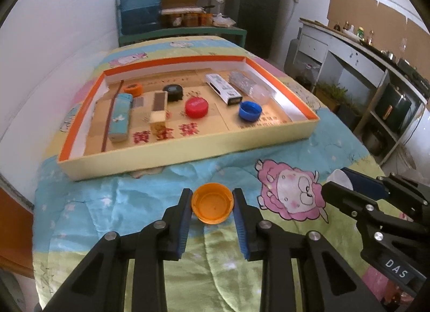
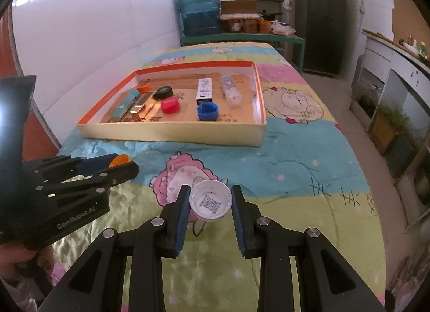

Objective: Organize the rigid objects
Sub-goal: 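Carry the orange cap with left tool while right tool carries the white cap to the tray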

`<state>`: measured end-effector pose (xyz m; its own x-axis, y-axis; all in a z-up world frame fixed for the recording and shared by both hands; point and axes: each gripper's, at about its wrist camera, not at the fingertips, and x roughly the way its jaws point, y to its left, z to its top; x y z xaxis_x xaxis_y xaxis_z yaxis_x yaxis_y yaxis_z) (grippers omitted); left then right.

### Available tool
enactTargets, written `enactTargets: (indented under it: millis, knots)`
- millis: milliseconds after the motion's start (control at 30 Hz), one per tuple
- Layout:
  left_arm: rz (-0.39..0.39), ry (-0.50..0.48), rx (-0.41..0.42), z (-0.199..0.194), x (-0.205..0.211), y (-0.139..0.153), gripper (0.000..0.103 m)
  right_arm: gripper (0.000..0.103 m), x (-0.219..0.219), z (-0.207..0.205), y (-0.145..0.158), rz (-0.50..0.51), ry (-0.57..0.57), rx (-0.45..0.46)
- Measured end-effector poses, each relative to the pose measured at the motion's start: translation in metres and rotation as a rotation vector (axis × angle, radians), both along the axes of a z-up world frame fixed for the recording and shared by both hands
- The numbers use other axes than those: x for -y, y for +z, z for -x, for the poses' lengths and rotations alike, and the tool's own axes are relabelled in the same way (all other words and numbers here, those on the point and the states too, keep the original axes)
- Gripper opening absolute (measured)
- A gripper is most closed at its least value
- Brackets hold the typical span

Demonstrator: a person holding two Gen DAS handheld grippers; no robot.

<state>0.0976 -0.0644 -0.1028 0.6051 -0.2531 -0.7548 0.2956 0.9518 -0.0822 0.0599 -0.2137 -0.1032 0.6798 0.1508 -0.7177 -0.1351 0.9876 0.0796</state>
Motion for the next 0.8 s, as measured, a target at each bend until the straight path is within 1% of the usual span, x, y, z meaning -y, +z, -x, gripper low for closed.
enactTargets:
  millis: [233,367,467,700,800]
  knots:
    - [0.021,0.056,0.043,-0.002,-0.019,0.023,0.03,0.03,-0.014,-0.014,0.02,0.025,0.039,0.046]
    - [0.042,0.096,0.054,-0.011,-0.031,0.038,0.03,0.03,-0.02,-0.025,0.032,0.023,0.057,0.069]
    - [0.036,0.119,0.07,-0.019,-0.037,0.049,0.03,0.03,-0.024,-0.036,0.041,0.015,0.075,0.075]
    - [0.037,0.133,0.098,-0.042,-0.04,0.073,0.03,0.03,-0.032,-0.063,0.057,0.016,0.111,0.094]
    - [0.022,0.131,0.099,-0.056,-0.037,0.079,0.03,0.03,-0.033,-0.079,0.063,0.021,0.126,0.094]
